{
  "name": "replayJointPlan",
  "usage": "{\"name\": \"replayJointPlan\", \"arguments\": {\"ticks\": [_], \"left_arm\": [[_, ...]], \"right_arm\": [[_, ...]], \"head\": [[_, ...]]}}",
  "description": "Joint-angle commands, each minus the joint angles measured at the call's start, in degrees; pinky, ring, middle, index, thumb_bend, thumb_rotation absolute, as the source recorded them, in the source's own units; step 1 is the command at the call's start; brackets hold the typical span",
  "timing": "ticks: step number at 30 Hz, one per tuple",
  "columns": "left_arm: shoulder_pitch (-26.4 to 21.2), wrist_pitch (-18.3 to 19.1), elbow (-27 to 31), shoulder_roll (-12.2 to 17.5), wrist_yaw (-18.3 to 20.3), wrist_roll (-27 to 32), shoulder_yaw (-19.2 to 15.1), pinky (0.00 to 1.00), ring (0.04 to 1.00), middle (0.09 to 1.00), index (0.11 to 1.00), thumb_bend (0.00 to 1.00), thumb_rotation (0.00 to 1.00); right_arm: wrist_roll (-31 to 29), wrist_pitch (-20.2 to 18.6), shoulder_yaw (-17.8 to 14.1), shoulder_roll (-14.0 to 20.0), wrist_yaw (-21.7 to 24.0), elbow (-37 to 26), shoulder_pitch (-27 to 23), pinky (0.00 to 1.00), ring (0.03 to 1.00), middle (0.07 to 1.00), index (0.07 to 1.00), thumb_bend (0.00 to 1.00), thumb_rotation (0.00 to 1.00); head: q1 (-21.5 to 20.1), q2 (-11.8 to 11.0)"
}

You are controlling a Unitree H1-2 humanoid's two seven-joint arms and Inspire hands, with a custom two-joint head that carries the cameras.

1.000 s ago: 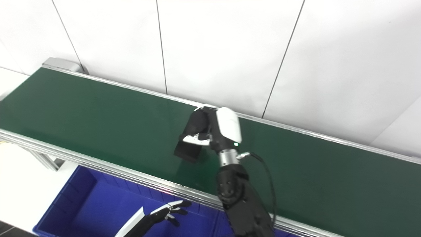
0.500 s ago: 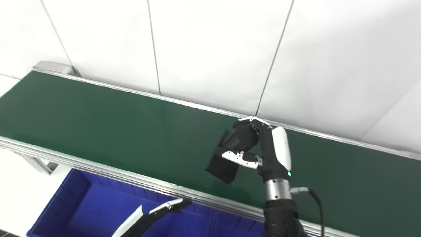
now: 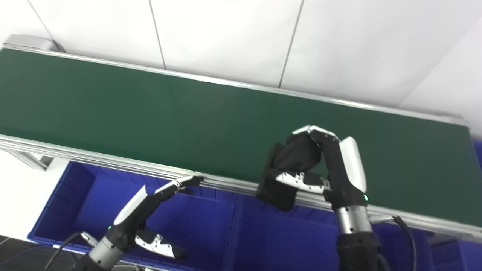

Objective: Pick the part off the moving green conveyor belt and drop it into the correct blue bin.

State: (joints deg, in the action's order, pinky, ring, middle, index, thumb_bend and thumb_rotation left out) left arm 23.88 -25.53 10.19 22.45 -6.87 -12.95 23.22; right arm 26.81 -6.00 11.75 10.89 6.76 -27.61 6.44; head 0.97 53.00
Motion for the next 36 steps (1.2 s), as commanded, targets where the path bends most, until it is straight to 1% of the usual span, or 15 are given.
{"name": "replayJointPlan", "arguments": {"ticks": [1,8,12,16,19,22,26,29,30,31,32,33,34,35,36], "left_arm": [[0.6,-1.2,2.5,-0.4,1.8,1.2,-1.1,0.75,0.845,0.885,0.871,1.00,0.51],[0.8,-1.2,3.3,-1.4,6.0,3.5,-3.8,0.76,0.853,0.888,0.876,1.00,0.49],[1.0,-1.2,3.7,-1.6,7.6,3.7,-5.4,0.76,0.854,0.889,0.880,1.00,0.49],[1.2,-1.3,4.0,-1.4,9.1,4.5,-6.6,0.77,0.855,0.892,0.887,1.00,0.48],[1.4,-1.3,4.2,-1.0,9.8,5.4,-7.4,0.76,0.853,0.893,0.888,1.00,0.47],[1.5,-1.3,4.3,-0.7,9.9,5.5,-8.0,0.74,0.839,0.888,0.886,1.00,0.49],[1.5,-1.3,4.2,-0.5,11.0,6.9,-8.7,0.75,0.838,0.882,0.885,1.00,0.47],[1.5,-1.3,4.3,-0.5,11.5,7.2,-9.1,0.75,0.836,0.877,0.881,1.00,0.47],[1.5,-1.3,4.3,-0.5,11.8,7.7,-9.2,0.75,0.839,0.878,0.882,1.00,0.47],[1.6,-1.4,4.3,-0.5,12.1,8.1,-9.3,0.76,0.846,0.883,0.885,1.00,0.47],[1.6,-1.4,4.3,-0.5,12.3,8.2,-9.5,0.76,0.847,0.883,0.885,1.00,0.46],[1.7,-1.4,4.3,-0.6,12.5,8.2,-9.7,0.76,0.848,0.885,0.886,1.00,0.46],[1.7,-1.4,4.4,-0.7,12.7,8.0,-9.8,0.76,0.848,0.886,0.886,1.00,0.46],[1.8,-1.4,4.4,-0.8,12.8,8.0,-10.0,0.75,0.845,0.886,0.884,1.00,0.46],[1.8,-1.3,4.4,-0.9,12.9,8.0,-10.1,0.75,0.844,0.886,0.883,1.00,0.46]], "right_arm": [[-1.3,1.1,-0.5,-0.6,-0.5,-3.3,2.1,0.24,0.300,0.477,0.489,0.52,0.00],[-1.0,3.2,-1.4,0.3,-1.4,-1.8,8.8,0.28,0.334,0.480,0.490,0.52,0.00],[-0.1,4.2,-1.6,1.2,-2.0,1.3,10.5,0.28,0.347,0.481,0.490,0.52,0.00],[1.8,3.2,-1.0,1.8,-1.8,3.2,11.2,0.30,0.367,0.482,0.490,0.52,0.00],[6.2,1.7,1.3,3.8,0.4,5.7,10.4,0.30,0.379,0.456,0.513,0.52,0.00],[10.8,0.2,3.4,4.6,1.6,7.5,9.5,0.30,0.364,0.480,0.492,0.52,0.00],[16.0,0.4,5.7,5.4,2.5,10.6,7.9,0.32,0.393,0.454,0.515,0.52,0.00],[18.2,0.3,7.3,6.5,4.7,12.1,6.7,0.47,0.551,0.481,0.506,0.52,0.00],[19.5,-0.6,8.5,7.7,7.8,12.0,5.9,0.56,0.623,0.551,0.551,0.56,0.05],[20.4,-1.2,9.3,8.6,10.1,11.8,5.3,0.75,0.764,0.725,0.686,0.66,0.20],[22.0,-1.9,10.2,9.4,12.5,11.3,4.8,0.77,0.777,0.742,0.699,0.67,0.21],[23.2,-2.3,10.8,9.9,14.0,10.9,4.6,0.88,0.844,0.804,0.747,0.74,0.33],[24.2,-3.1,11.2,10.2,15.5,10.0,4.6,0.93,0.878,0.836,0.771,0.78,0.40],[25.0,-3.6,11.5,10.4,16.6,9.3,4.6,0.97,0.936,0.882,0.813,0.83,0.52],[25.9,-4.4,11.6,10.4,17.8,8.0,4.8,0.99,0.956,0.898,0.827,0.85,0.56]], "head": [[-1.3,1.1],[-2.9,2.0],[-4.3,2.2],[-6.1,2.3],[-8.0,2.1],[-8.8,2.1],[-9.1,2.3],[-9.0,2.5],[-9.1,2.5],[-9.1,2.5],[-9.1,2.5],[-9.1,2.5],[-9.1,2.6],[-9.1,2.6],[-9.0,2.4]]}}
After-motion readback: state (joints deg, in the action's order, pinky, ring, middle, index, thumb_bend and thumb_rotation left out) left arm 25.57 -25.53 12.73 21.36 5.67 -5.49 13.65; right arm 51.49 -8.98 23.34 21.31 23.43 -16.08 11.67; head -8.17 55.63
